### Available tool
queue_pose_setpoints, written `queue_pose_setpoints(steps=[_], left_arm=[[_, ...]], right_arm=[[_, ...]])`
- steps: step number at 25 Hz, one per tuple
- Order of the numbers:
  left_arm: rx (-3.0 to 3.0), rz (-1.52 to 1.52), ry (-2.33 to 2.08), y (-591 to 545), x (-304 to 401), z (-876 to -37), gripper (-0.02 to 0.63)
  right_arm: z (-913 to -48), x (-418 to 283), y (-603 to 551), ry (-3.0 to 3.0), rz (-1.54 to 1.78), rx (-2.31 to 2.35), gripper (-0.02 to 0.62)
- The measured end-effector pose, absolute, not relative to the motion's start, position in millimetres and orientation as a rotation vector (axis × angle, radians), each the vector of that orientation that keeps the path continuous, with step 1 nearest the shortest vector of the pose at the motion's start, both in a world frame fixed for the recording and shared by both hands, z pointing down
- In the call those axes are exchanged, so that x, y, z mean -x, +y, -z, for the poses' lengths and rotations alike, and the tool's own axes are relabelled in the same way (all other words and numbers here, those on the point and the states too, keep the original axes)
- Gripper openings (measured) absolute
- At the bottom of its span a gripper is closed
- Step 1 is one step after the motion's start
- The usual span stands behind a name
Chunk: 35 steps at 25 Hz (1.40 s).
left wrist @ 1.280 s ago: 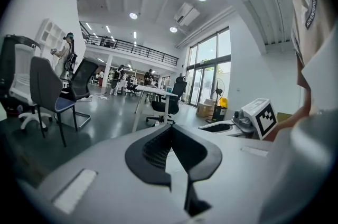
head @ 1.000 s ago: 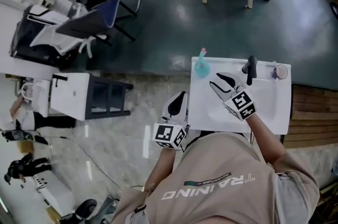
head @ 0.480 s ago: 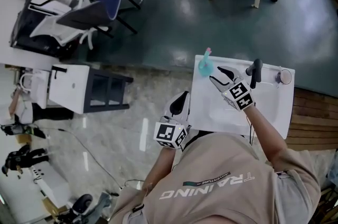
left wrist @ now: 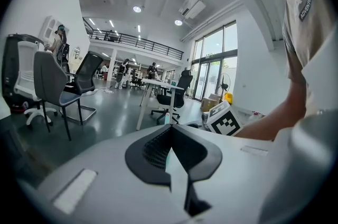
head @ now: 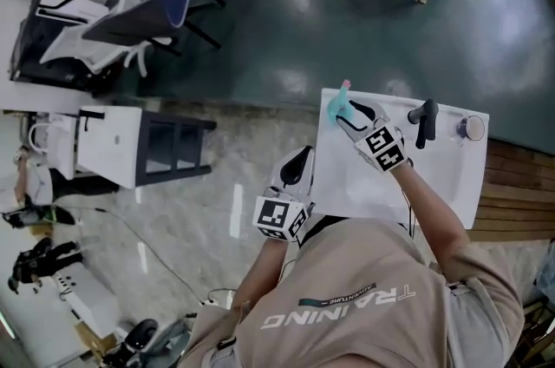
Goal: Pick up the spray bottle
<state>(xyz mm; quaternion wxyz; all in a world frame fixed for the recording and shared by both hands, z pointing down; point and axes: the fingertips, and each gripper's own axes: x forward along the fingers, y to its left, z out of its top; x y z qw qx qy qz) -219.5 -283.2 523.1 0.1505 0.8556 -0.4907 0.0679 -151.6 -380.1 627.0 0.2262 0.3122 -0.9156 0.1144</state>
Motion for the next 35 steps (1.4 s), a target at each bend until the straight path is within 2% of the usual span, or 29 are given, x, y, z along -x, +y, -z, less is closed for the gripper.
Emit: queue_pose_setpoints(steps=[18,23,35], left_arm=[[-2.386,-0.195,-1.477,-272,247,-529,0.018],[-2.378,-0.187,-1.479,-268,246,-534,0.018],[-2.378,-0.174,-1.506,-256,254,-533,0.018]], right_arm=[[-633,170,-393,-2.51,-0.165,-0.884,0.196],[-633,169,-394,-2.503,-0.129,-0.886,0.144],[-632,166,-394,-2.501,-0.2,-0.94,0.133]])
